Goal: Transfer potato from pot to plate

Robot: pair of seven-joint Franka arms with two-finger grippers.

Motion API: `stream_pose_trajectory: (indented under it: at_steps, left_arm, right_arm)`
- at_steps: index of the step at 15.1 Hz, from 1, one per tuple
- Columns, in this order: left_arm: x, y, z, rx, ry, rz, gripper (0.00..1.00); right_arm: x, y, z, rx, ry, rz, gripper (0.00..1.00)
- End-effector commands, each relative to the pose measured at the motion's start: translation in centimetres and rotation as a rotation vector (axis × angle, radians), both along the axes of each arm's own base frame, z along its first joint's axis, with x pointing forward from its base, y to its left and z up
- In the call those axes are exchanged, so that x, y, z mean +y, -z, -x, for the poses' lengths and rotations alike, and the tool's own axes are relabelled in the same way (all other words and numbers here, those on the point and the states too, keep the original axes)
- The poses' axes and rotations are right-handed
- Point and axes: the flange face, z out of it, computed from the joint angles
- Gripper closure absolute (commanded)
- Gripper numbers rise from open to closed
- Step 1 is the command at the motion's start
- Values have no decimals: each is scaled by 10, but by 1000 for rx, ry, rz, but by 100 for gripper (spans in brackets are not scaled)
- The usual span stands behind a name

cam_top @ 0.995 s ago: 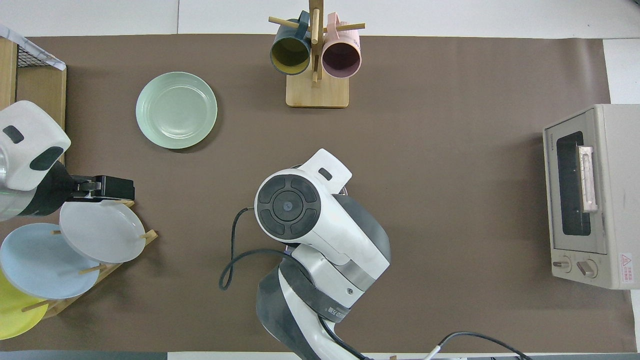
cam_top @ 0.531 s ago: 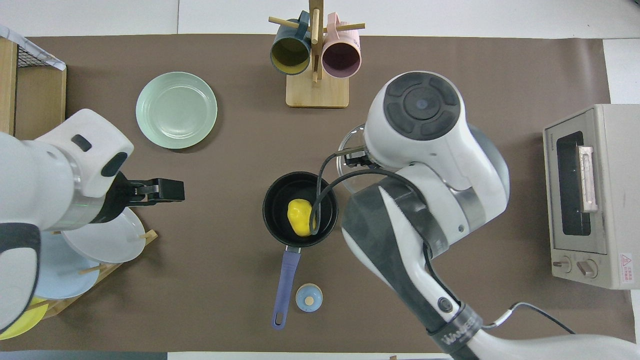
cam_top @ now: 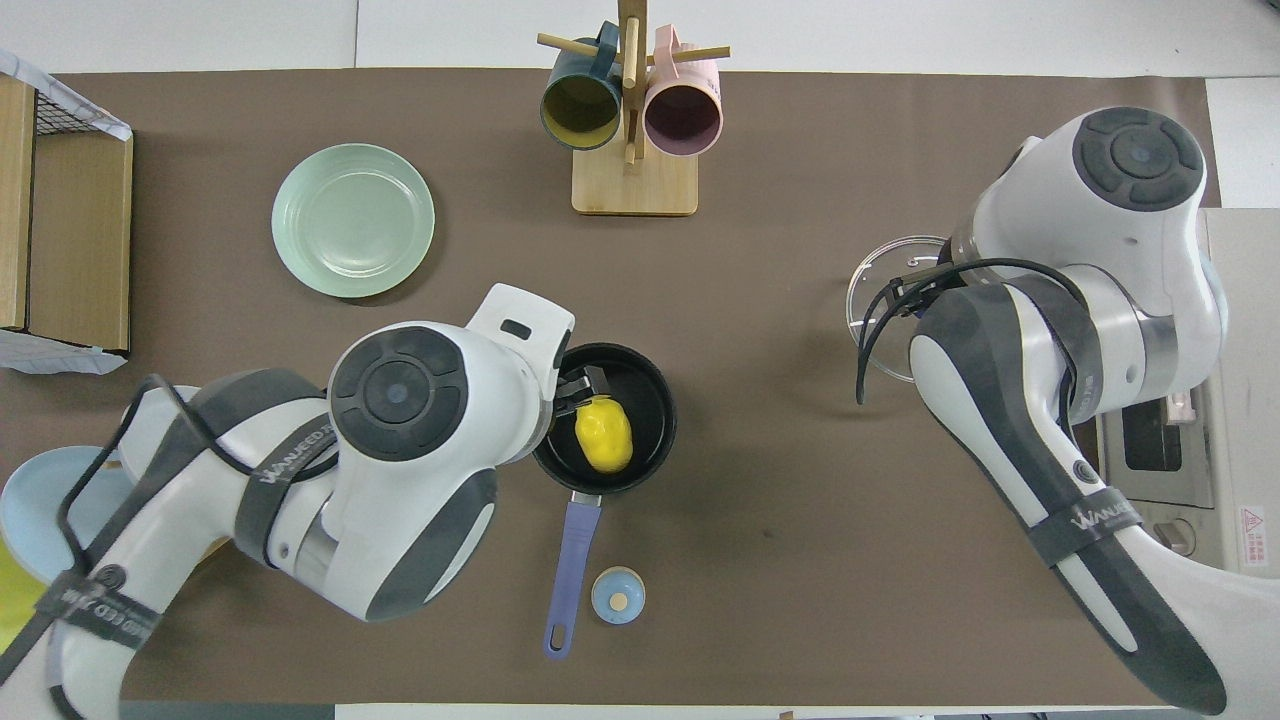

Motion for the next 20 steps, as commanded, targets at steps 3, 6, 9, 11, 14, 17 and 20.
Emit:
stream_pose_trajectory:
  at_steps: [3,6,9,11,14,17,20]
  left_arm:
    - [-24,43,-2,6,-89,-3,0]
    - [-32,63,-1,16,-119,-10,0]
    - [-41,81,4,35,-167,-25,0]
    - [-47,88,6,33,-199,-21,0]
    - [-49,107,7,55,-217,-44,0]
    - [-49,108,7,59,-245,-46,0]
    - [-56,123,12,72,-263,-61,0]
  right_arm:
    - [-26,31,48,-9,-9,-13,53]
    - [-36,46,59,-25,5,-17,52]
    - [-36,55,67,-28,5,-20,51]
    - [-35,62,75,-31,31,-31,51]
    - [-37,67,76,-32,37,-32,50]
    - [-37,72,81,-22,32,-30,43]
    - [-40,73,81,-28,43,-32,27]
